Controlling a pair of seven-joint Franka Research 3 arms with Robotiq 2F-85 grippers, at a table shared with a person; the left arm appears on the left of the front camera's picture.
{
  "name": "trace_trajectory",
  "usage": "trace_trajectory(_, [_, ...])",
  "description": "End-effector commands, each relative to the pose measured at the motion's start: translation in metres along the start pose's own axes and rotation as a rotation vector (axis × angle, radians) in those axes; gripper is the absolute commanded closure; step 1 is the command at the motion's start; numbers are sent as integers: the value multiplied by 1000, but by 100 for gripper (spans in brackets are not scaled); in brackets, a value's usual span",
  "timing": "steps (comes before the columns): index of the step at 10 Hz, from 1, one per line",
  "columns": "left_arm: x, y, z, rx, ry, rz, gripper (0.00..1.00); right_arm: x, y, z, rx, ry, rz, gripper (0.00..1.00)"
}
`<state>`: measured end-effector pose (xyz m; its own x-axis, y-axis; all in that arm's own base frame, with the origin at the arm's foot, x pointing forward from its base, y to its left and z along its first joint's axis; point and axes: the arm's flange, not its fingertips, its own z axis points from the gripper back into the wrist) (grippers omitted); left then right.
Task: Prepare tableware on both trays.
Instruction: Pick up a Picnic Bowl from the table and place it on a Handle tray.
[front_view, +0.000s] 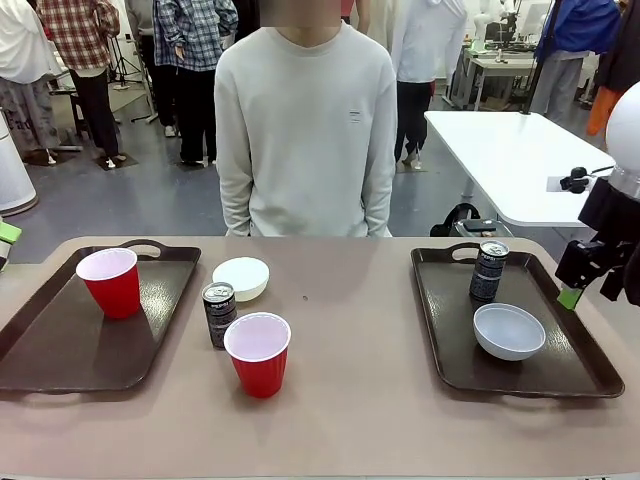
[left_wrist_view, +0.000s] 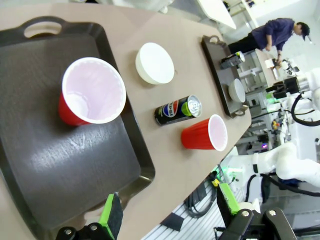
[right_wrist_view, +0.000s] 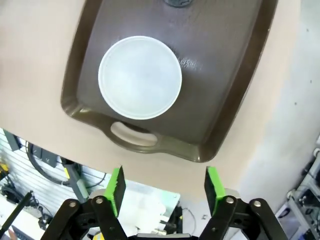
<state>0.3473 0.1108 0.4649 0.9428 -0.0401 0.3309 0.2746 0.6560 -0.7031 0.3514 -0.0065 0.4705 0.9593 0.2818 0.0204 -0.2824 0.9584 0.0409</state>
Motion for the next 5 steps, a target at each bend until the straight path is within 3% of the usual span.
trace_trajectory(1, [1,0,1,-20,-10,-12,0,-8,15,13,41,-29,0,0])
trace_trajectory(5, [1,0,1,-20,-10,-12,0,-4,5,7,11,-10,3,0])
